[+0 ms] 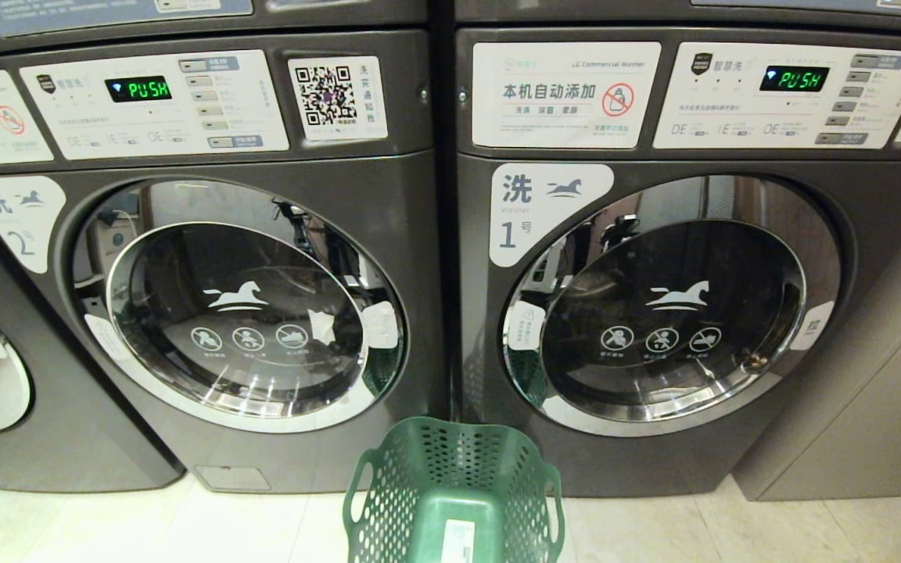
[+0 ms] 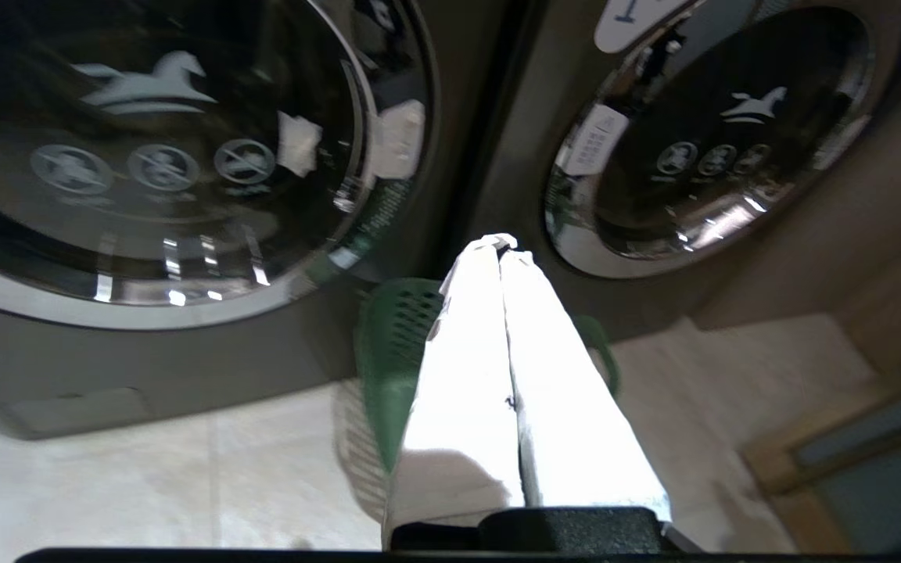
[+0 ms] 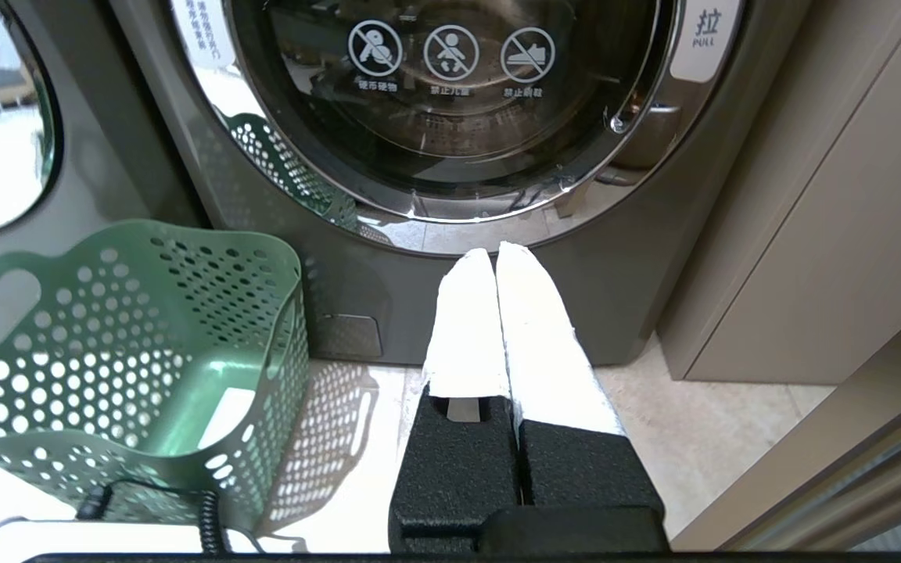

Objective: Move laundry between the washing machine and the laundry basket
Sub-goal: Open the lid of the washing machine

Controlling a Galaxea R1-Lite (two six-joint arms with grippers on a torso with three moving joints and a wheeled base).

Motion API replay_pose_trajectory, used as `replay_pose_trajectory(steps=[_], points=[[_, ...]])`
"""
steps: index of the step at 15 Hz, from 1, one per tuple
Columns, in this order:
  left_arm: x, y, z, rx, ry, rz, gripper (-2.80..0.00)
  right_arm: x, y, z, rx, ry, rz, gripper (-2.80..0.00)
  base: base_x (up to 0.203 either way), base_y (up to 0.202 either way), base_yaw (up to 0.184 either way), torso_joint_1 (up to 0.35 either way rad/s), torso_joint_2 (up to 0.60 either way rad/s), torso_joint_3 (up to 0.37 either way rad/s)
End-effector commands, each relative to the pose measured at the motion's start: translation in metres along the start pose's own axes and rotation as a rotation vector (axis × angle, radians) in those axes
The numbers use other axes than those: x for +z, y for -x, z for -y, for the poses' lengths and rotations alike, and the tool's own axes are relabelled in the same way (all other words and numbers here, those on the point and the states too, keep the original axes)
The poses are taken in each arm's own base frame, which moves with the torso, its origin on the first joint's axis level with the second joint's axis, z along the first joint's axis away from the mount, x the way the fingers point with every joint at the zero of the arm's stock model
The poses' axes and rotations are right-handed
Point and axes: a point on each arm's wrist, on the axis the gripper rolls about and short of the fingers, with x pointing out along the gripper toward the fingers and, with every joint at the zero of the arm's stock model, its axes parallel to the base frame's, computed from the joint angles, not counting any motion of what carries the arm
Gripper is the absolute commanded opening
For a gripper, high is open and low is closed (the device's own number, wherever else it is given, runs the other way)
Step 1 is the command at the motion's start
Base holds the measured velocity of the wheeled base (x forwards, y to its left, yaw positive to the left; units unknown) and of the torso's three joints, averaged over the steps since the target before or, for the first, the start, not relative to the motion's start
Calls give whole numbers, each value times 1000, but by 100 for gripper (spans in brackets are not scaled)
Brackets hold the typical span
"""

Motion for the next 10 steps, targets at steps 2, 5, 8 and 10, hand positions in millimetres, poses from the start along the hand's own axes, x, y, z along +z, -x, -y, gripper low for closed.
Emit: replay_pose_trajectory(steps=[2,5,8,10], points=[[-3,-107,-32,-85,167,-292,-280,0,0,0,-3,-24,1,-280,0,0,0,0,0,0],[-28,-172,-41,-178,225,-391,-280,0,0,0,-3,-24,1,-280,0,0,0,0,0,0],[-40,-228,-43,-247,216,-371,-280,0,0,0,-3,-24,1,-280,0,0,0,0,0,0],[-36,-243,-41,-235,190,-321,-187,0,0,0,-3,-24,1,-280,0,0,0,0,0,0]])
